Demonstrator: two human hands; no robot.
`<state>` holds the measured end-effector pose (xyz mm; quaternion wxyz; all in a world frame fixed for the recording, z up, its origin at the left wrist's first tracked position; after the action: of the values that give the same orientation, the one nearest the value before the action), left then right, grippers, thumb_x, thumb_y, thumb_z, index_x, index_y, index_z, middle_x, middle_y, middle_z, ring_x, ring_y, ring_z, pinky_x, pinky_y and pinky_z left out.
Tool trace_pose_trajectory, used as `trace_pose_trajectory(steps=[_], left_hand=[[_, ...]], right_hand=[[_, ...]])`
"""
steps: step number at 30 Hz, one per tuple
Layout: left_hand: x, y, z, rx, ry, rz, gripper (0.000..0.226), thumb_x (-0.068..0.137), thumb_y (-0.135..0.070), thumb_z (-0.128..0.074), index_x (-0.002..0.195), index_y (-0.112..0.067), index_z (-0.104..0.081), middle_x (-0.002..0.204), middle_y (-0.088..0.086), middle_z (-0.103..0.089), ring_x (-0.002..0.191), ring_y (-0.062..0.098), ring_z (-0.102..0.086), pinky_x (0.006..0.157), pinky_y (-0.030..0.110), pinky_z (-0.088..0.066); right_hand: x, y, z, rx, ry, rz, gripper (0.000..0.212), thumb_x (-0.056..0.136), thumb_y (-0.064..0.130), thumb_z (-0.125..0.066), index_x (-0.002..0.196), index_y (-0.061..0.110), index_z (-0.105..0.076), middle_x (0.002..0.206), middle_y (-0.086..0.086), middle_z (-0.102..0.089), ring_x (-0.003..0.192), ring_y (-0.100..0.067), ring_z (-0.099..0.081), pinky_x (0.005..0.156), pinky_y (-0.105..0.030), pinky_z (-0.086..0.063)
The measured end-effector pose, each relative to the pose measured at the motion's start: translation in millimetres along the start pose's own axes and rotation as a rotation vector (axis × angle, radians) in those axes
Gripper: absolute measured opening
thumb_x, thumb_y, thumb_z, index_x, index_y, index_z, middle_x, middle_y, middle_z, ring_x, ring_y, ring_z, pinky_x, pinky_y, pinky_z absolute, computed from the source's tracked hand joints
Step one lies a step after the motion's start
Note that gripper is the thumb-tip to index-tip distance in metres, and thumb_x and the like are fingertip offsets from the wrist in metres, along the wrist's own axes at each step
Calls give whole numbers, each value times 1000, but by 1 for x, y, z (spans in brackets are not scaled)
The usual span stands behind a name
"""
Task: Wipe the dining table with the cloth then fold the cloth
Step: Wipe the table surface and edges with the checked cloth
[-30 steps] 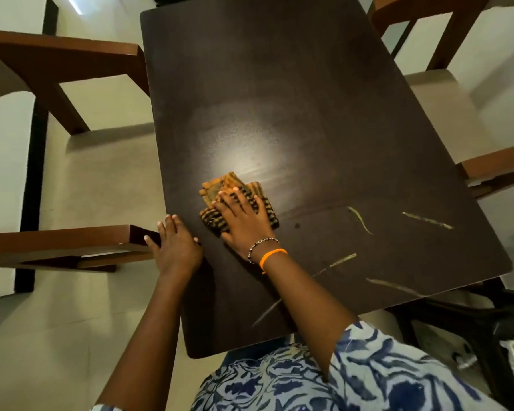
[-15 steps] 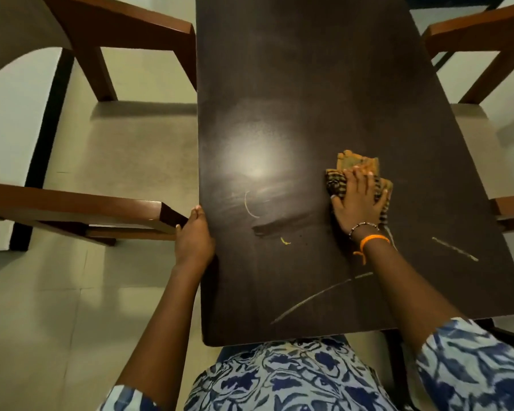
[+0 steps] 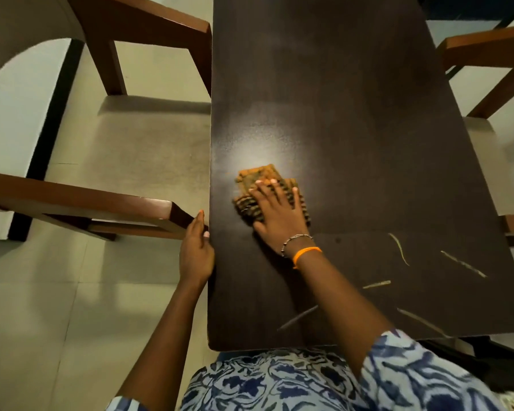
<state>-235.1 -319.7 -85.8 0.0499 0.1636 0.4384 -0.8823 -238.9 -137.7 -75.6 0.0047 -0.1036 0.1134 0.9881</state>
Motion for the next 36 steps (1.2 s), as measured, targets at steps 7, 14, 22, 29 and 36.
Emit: trace_pose_trajectory(steps=[7, 14, 22, 29, 36], left_hand=[[18, -2, 13, -92, -75, -6, 30, 92, -7, -53, 121, -9, -62, 122, 8, -63, 110, 20, -59, 94, 32, -48], [31, 8, 9, -283, -52, 106, 28, 85, 1, -60, 111, -6, -67, 114, 12, -67, 104, 23, -63, 92, 33, -50], [35, 4, 10, -289, 28, 135, 24, 85, 5, -57, 105, -3, -69, 97, 4, -68, 93, 18, -62, 91, 39, -50], [7, 23, 8, -173, 30, 201, 19, 91, -7, -53, 99, -4, -70, 97, 14, -69, 98, 27, -63, 85, 40, -49], [-39, -4, 18, -13, -233, 158, 32, 89, -7, -57, 120, -15, -63, 122, 7, -60, 113, 24, -56, 86, 25, -42]], right_hand=[[-48, -170, 36, 107, -139, -542, 65, 86, 27, -52, 145, 20, -25, 156, -1, -17, 145, -23, -6, 113, -59, -1], [-30, -114, 26, 123, -199, -666, 67, 86, 28, -52, 145, 19, -22, 157, -2, -13, 145, -25, -1, 113, -59, 1], [59, 74, -4, 92, -12, -93, 66, 89, 35, -45, 147, 22, -16, 158, 1, -3, 145, -23, 5, 112, -56, 7], [28, 98, -16, 60, 13, 153, 62, 88, 36, -46, 145, 23, -23, 158, 3, -10, 145, -21, 3, 113, -53, 9], [-14, 31, -7, 23, -35, 155, 67, 86, 37, -48, 146, 23, -22, 157, 2, -14, 145, -20, -3, 113, -49, 12]])
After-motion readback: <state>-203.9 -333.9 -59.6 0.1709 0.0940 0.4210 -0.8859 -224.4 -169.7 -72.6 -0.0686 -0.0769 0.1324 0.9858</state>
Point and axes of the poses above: each hand's wrist, its own x-axis towards the middle knuckle, its own z-axis out of the back of the hand, y = z × x, the point moved 7 cm from there along x, towards the middle knuckle
